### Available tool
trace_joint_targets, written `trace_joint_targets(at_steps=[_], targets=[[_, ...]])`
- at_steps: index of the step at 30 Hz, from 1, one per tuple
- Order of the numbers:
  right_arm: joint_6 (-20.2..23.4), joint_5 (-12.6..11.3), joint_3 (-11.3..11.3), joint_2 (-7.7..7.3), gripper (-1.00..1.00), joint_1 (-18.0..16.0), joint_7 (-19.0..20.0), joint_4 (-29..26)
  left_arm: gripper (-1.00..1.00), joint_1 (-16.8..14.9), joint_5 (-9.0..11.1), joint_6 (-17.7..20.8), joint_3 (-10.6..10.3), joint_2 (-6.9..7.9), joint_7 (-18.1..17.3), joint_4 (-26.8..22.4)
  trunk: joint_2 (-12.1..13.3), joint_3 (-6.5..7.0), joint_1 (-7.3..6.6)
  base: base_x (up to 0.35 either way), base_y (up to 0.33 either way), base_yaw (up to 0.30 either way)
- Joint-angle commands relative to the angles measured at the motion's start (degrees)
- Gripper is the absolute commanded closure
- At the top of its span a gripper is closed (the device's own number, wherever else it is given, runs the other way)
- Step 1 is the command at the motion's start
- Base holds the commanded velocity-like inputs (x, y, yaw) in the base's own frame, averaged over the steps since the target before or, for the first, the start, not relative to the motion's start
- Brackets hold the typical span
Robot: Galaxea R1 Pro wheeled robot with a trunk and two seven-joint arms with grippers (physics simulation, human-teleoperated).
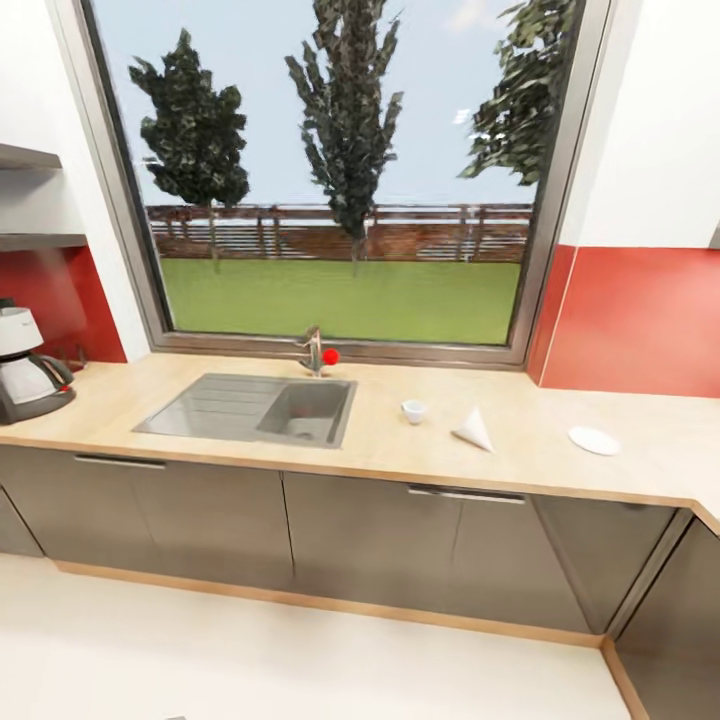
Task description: Set up a coffee station on the kitchen countertop: keep the coffee maker on the countertop, move the bottle of coffee from the kitchen shelf to the counter next to the coffee maker, place a paper coffee filter on top of the coffee maker, put the saucer next to the coffee maker with the coffee cup on the saucer, and place the electric kettle next to the coffee maker.
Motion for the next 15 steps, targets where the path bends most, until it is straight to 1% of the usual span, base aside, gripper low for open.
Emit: trace_joint_targets(at_steps=[1, 5, 11, 15], targets=[[-0.2, 0.0, 0.0, -0.01, -1.0, 0.0, 0.0, 0.0, -1.0, -0.1, 0.2, -0.2, 0.1, 0.0, 0.0, 0.0, -0.1, -0.13, 0.07, 0.329, 0.071, 0.0], [-0.2, 0.0, 0.0, -0.01, -1.0, -0.1, 0.0, 0.0, -1.0, -0.1, 0.2, -0.2, 0.1, 0.0, 0.0, 0.0, -0.1, -0.12, 0.07, 0.328, 0.083, -0.013], [-0.2, 0.0, 0.0, 0.01, -1.0, 0.0, 0.0, 0.0, -1.0, -0.1, 0.2, -0.1, 0.1, 0.01, 0.0, 0.1, -0.1, 0.08, 0.07, 0.306, 0.181, -0.17], [-0.2, 0.0, 0.0, 0.0, -1.0, 0.0, 0.0, 0.0, -1.0, 0.3, 0.2, 0.0, 0.1, 0.0, 0.0, 0.5, -0.1, 0.13, 0.07, 0.183, 0.147, -0.084]])
